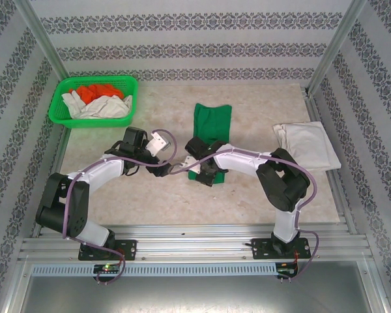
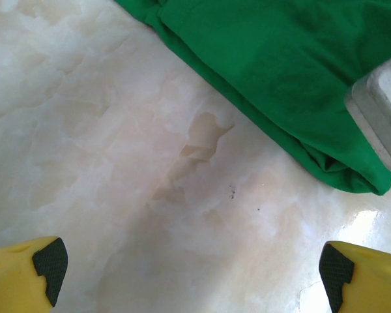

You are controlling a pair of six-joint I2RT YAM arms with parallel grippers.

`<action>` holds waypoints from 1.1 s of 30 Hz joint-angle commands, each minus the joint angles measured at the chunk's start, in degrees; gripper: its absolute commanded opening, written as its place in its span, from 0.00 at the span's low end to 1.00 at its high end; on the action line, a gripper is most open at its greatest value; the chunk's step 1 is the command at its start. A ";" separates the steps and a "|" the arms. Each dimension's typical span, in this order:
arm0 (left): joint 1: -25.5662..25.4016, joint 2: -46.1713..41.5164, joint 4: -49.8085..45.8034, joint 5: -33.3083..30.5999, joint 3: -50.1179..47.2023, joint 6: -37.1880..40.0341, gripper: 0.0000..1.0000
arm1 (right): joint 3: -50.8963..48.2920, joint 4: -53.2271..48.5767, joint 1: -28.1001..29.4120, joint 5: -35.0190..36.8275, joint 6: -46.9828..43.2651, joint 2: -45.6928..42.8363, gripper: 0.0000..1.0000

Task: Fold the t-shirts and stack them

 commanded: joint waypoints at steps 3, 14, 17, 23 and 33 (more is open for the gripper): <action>0.72 -1.30 0.01 1.68 -0.42 3.18 1.00 | 2.76 -6.34 -0.13 -5.29 2.78 -6.04 0.00; 0.77 -1.87 2.45 1.91 -1.30 2.48 1.00 | 3.97 -20.84 2.36 -16.28 3.88 -13.25 0.00; 0.79 -2.01 3.36 1.82 -1.24 1.73 1.00 | 6.02 -24.72 2.15 -15.83 1.67 -13.57 0.00; 0.78 -0.82 4.76 2.16 -0.71 0.30 1.00 | 13.36 -25.65 -2.32 -11.55 -2.36 -9.86 0.00; 0.77 3.14 3.92 3.46 3.72 -0.07 1.00 | 30.11 -24.77 -8.53 -2.55 -8.07 1.44 0.00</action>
